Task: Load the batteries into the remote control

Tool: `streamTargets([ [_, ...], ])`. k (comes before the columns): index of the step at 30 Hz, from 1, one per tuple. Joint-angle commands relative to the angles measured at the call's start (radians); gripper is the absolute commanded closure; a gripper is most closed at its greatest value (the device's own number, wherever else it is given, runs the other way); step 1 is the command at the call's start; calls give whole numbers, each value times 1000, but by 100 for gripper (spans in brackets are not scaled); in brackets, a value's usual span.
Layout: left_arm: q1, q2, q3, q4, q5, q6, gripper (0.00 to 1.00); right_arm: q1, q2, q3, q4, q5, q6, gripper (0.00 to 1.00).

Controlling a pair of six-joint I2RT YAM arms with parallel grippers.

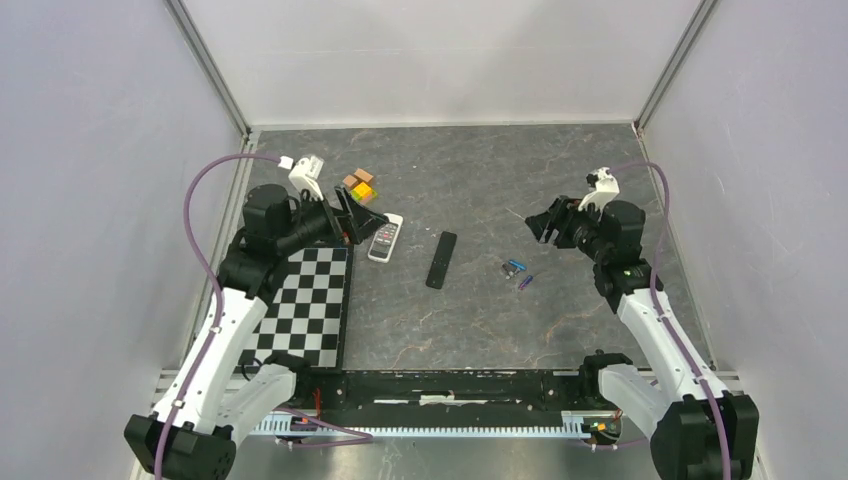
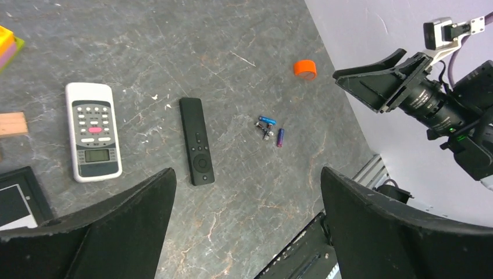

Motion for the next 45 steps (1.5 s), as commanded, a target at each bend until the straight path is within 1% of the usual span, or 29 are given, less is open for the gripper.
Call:
streamTargets([
  [1,5,-27,-60,147,69,-72,0,29,-25,-42,93,-6,16,29],
  [3,5,-18,-67,148,41,-78,0,43,-25,-60,78,11,8,28],
  [5,5,2,-61,125,36,-55,0,60,-21,-74,74,29,8,28],
  [7,5,42,-35,62,1,-26,0,83,-16,-81,73,45,4,28],
  [10,13,118,-6,-18,-73,-48,0,125,-5,-84,68,81,-3,27],
  [11,19,133,-10,-20,-64,-56,0,135,-1,-82,65,88,-4,27],
  [13,25,171,-19,-10,-2,-53,0,149,7,-82,63,100,-5,27],
  [16,10,212,-42,12,-8,-61,0,169,16,-95,72,125,3,27],
  [18,-41,232,-51,17,-61,-39,0,180,25,-105,84,135,17,27],
  [22,-190,313,-40,37,-197,-26,0,217,44,-115,87,131,34,27],
  [24,-247,370,-39,89,-242,-44,5,227,47,-126,92,138,41,28],
  [27,-339,459,-34,167,-332,-53,14,229,48,-142,90,150,54,29],
  [29,-391,525,-13,186,-380,-51,19,231,45,-147,84,160,59,29],
  [32,-469,628,25,203,-475,-31,22,230,39,-162,84,171,64,29],
  [35,-520,719,65,202,-567,-19,22,231,35,-173,75,182,65,30],
  [40,-583,837,122,196,-654,4,21,231,30,-185,54,195,57,29],
  [45,-619,907,168,143,-783,18,30,230,28,-189,40,211,49,29],
])
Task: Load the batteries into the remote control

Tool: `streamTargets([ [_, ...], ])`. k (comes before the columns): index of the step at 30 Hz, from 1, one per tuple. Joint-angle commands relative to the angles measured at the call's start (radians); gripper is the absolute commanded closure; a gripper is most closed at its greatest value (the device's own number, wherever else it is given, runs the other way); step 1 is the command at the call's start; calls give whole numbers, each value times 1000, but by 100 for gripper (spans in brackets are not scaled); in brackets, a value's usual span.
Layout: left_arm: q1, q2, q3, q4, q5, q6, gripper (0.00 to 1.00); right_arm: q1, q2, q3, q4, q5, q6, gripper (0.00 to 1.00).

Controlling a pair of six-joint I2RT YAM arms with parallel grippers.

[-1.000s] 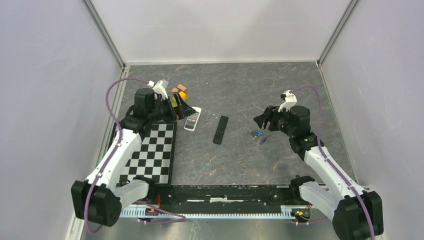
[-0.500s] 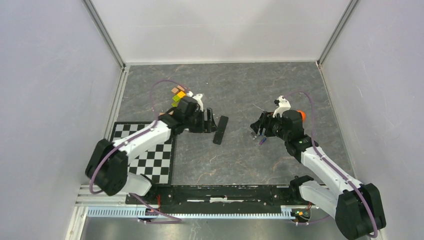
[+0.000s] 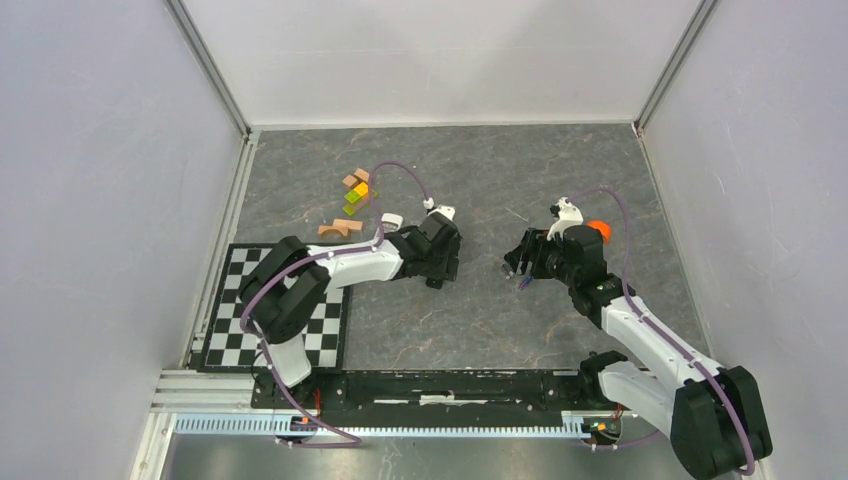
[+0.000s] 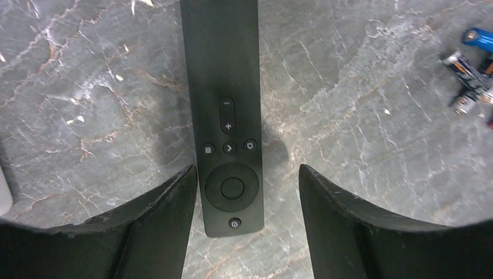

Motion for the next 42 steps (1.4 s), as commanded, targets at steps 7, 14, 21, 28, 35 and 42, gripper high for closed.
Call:
streamTargets([
  [7,-30,99,96,-53,-155,51,39,3,-5,-9,0,33,-12,29],
  [14,-30,158,130,-108,-166,44,43,2,-9,-10,0,34,-11,29],
  [21,-27,153,145,-115,-100,98,81,2,-16,-2,-27,25,3,29],
  [28,16,104,122,-36,249,136,93,2,33,-43,182,-160,176,28],
  [35,89,27,43,125,558,11,98,11,115,-93,381,-212,450,28],
  [42,124,-15,11,163,643,-46,98,48,249,-54,432,-216,573,29],
])
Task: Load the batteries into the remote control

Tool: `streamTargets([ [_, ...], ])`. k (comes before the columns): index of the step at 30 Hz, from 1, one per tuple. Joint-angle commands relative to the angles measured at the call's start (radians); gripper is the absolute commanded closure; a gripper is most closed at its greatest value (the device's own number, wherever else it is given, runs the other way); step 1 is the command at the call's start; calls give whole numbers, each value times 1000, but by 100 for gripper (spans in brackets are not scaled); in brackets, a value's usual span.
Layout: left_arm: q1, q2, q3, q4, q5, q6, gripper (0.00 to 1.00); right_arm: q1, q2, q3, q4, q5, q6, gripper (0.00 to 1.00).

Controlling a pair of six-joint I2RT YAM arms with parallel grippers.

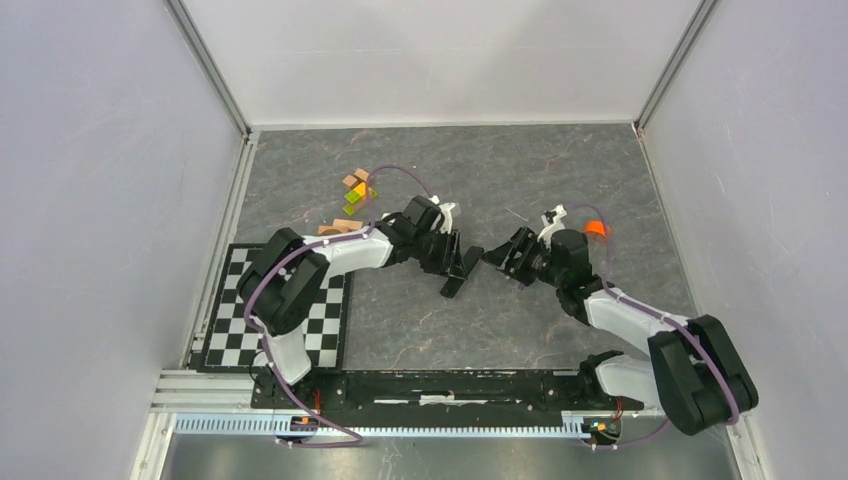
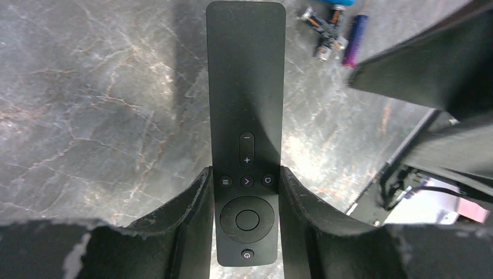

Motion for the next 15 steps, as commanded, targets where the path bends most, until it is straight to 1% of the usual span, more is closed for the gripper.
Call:
streamTargets([
  [1,22,-82,-22,91,124,-78,98,27,67,43,73,-10,112,29],
  [8,35,-110,-43,129,204,-107,98,51,129,70,96,7,171,31],
  [13,34,-138,-100,242,249,-68,98,65,171,105,97,14,218,33],
  [15,33,-156,-117,271,243,-48,98,66,186,110,104,10,245,36],
])
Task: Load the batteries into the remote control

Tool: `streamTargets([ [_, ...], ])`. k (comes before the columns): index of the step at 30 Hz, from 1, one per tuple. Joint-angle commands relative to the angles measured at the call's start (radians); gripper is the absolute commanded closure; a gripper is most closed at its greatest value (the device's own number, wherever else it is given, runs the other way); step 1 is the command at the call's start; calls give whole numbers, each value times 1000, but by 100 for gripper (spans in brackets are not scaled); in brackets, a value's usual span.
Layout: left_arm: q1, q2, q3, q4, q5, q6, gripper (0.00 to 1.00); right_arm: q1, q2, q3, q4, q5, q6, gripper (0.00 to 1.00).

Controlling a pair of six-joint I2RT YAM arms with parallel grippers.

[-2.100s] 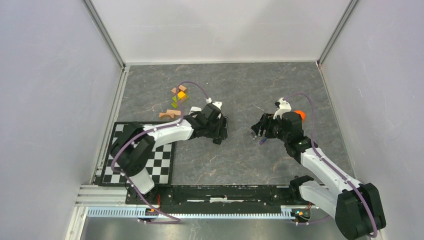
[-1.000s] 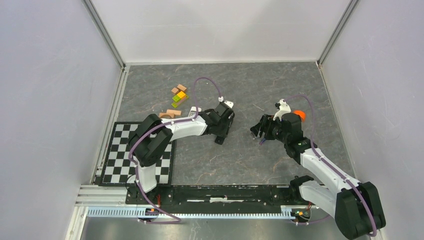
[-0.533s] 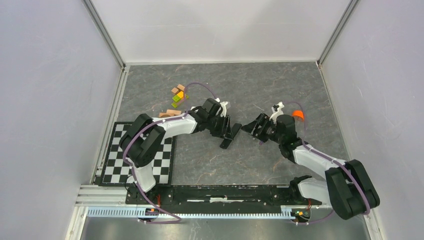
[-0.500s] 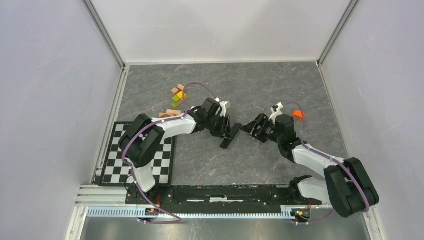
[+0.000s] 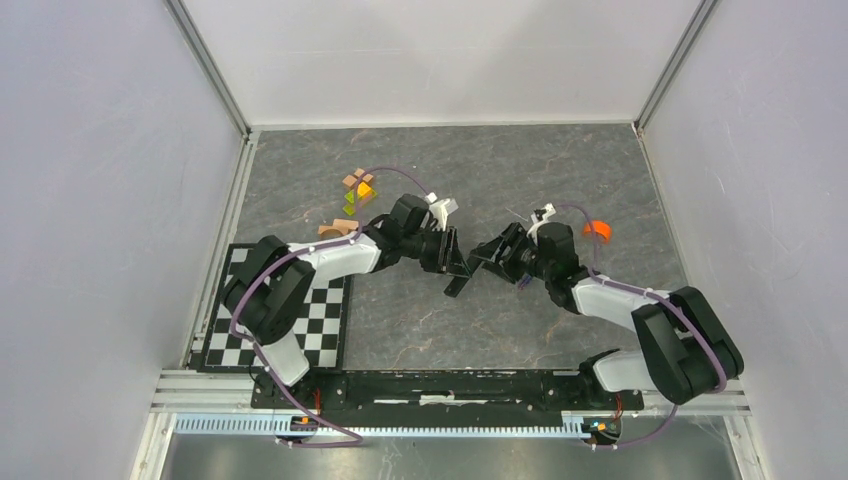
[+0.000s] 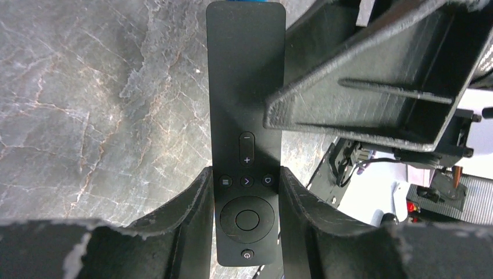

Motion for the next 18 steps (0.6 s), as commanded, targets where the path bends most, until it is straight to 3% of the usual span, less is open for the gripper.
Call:
streamTargets([
  [1,0,-69,-41,133,51,23,98,10,32,52,54,5,75,38],
  [7,-12,-125,-79,189,55,83,98,13,33,74,36,13,92,59],
  [9,-34,-159,-88,174,61,155,93,12,25,74,55,11,92,69],
  [13,-74,-227,-80,82,-46,272,68,13,-1,77,70,3,107,86],
  [14,-77,-238,-79,74,-82,285,57,12,-8,79,71,3,114,90],
  [18,-92,-318,-113,99,-238,341,36,13,-40,107,33,22,118,94],
])
